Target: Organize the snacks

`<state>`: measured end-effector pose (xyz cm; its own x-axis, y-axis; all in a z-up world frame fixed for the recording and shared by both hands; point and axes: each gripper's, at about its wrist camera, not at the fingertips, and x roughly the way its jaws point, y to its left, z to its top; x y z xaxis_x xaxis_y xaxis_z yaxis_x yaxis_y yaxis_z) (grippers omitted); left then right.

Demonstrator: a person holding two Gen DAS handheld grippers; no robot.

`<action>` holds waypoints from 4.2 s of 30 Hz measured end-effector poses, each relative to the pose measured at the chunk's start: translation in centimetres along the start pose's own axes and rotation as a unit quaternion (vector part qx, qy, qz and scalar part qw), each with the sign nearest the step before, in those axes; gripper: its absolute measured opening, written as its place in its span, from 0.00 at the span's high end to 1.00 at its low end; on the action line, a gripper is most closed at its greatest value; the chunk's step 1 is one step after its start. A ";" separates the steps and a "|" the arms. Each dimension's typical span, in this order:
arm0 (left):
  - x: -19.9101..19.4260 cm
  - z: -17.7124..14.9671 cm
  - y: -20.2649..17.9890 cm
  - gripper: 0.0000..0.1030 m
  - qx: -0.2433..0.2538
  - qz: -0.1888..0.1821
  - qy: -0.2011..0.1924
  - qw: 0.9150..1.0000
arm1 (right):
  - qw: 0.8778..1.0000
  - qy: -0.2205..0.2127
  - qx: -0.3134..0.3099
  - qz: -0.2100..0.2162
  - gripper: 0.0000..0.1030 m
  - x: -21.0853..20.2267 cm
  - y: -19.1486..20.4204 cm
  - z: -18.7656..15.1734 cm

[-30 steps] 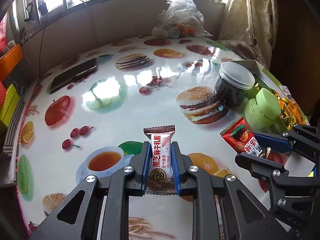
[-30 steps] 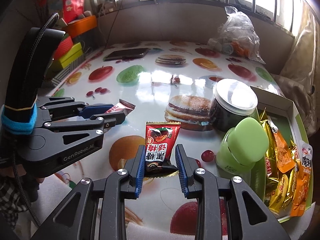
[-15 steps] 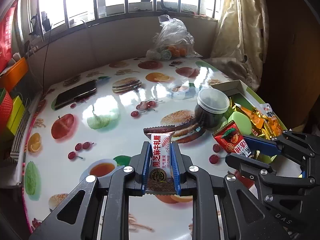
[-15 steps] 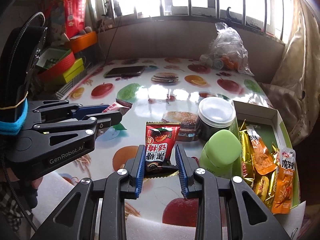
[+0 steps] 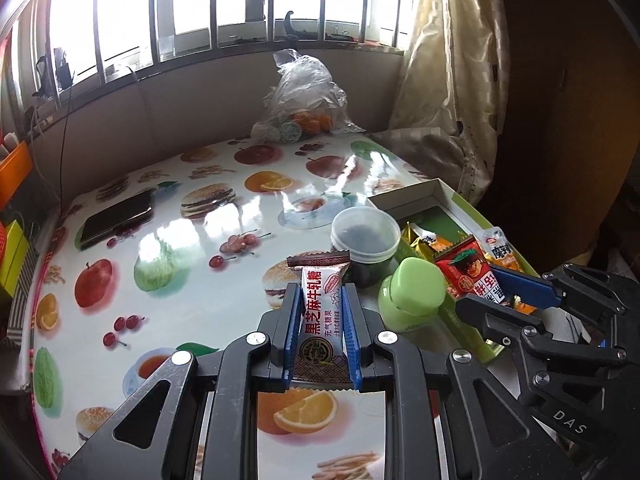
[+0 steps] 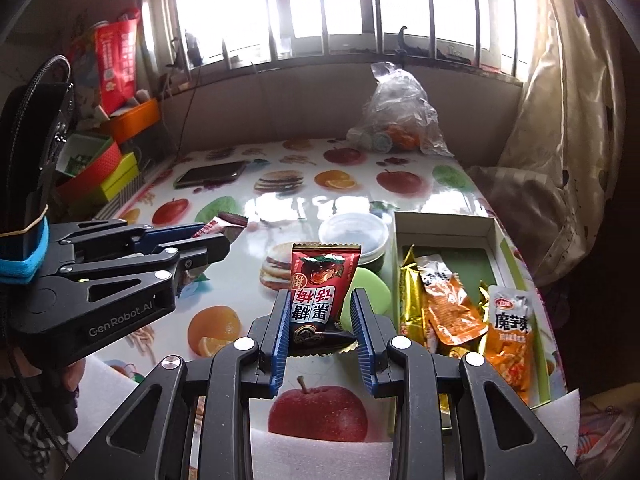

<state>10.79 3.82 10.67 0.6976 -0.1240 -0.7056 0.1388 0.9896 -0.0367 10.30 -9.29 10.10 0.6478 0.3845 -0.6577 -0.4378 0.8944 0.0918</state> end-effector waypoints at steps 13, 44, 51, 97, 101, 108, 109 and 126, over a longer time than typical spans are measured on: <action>2.0 2.3 -4.6 0.79 0.012 -0.048 0.002 0.999 | 0.998 0.001 0.043 -0.038 0.73 -0.9 -5.3 -1.2; 12.2 4.5 -11.3 0.79 0.011 -0.084 0.083 0.993 | 0.989 0.033 0.083 -0.115 0.72 2.6 -12.9 -4.0; 13.3 4.5 -11.9 0.79 0.011 -0.084 0.090 0.992 | 0.989 0.021 0.083 -0.121 0.72 2.7 -13.3 -4.1; 3.7 0.7 -11.0 0.60 -0.008 -0.029 0.018 0.999 | 0.988 -0.024 0.090 -0.125 0.46 -2.7 -10.2 -5.7; 2.7 -1.0 -10.2 0.59 -0.024 -0.019 0.018 0.999 | 0.987 -0.020 0.095 -0.129 0.45 -3.2 -9.4 -6.6; 1.3 -4.3 -9.3 0.59 -0.032 0.009 0.018 0.999 | 0.986 -0.017 0.102 -0.134 0.45 -4.1 -8.5 -8.3; 1.3 -4.7 -9.2 0.59 -0.029 0.011 0.018 0.999 | 0.985 -0.016 0.106 -0.135 0.45 -4.1 -8.4 -8.6; 3.1 -10.3 -9.2 0.59 -0.029 0.021 0.071 0.997 | 0.982 0.035 0.099 -0.160 0.45 -2.4 -7.4 -12.9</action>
<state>4.47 -4.94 1.56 0.5946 -0.0757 -0.8005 0.0679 0.9967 -0.0439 3.88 -19.76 1.36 0.6853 0.0672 -0.7252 -0.0846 0.9963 0.0124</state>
